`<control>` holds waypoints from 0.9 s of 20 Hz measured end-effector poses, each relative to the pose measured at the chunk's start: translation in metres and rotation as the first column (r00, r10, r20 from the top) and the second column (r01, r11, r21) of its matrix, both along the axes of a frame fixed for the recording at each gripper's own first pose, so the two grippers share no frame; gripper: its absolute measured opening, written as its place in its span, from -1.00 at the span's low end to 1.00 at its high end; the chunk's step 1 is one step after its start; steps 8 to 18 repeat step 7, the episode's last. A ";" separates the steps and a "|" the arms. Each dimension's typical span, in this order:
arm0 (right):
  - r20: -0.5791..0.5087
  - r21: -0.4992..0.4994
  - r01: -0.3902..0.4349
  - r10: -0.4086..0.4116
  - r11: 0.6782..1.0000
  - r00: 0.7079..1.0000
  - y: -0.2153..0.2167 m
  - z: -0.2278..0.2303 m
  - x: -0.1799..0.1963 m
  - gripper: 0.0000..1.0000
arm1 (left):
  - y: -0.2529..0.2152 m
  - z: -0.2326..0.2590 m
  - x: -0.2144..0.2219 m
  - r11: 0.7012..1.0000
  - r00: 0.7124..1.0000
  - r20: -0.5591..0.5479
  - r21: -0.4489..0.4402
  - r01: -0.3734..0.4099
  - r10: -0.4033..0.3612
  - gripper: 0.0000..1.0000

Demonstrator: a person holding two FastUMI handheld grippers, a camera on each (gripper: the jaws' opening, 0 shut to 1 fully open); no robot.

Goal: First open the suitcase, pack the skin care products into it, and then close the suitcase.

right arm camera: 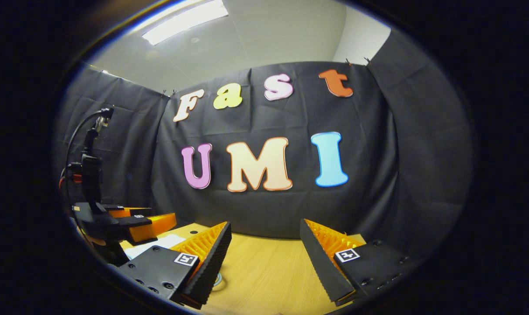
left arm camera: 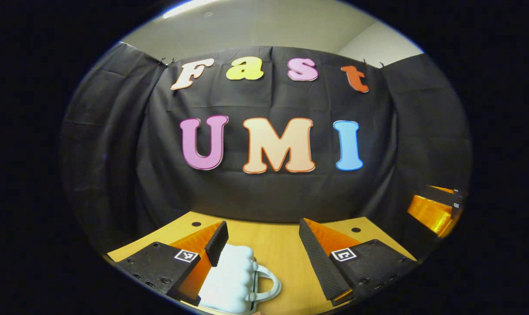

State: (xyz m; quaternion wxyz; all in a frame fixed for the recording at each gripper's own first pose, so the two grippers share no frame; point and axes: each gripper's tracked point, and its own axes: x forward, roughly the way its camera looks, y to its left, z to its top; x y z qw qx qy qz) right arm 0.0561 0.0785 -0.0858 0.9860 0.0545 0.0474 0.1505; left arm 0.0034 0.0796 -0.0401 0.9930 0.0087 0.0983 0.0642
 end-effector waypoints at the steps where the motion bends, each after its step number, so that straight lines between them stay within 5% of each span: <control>1: 0.010 0.002 0.013 -0.013 1.000 1.000 0.003 0.008 0.000 0.95 | -0.002 -0.001 -0.001 1.000 1.000 -0.019 -0.005 0.011 -0.011 0.89; 7: 0.067 0.009 0.099 -0.100 0.995 0.993 0.012 0.049 -0.004 0.89 | 0.009 0.014 0.008 0.997 0.997 -0.023 -0.039 0.072 -0.073 0.90; 18: 0.067 0.009 0.099 -0.100 0.995 0.993 0.012 0.049 -0.004 0.89 | 0.009 0.014 0.008 0.997 0.997 -0.023 -0.039 0.072 -0.073 0.90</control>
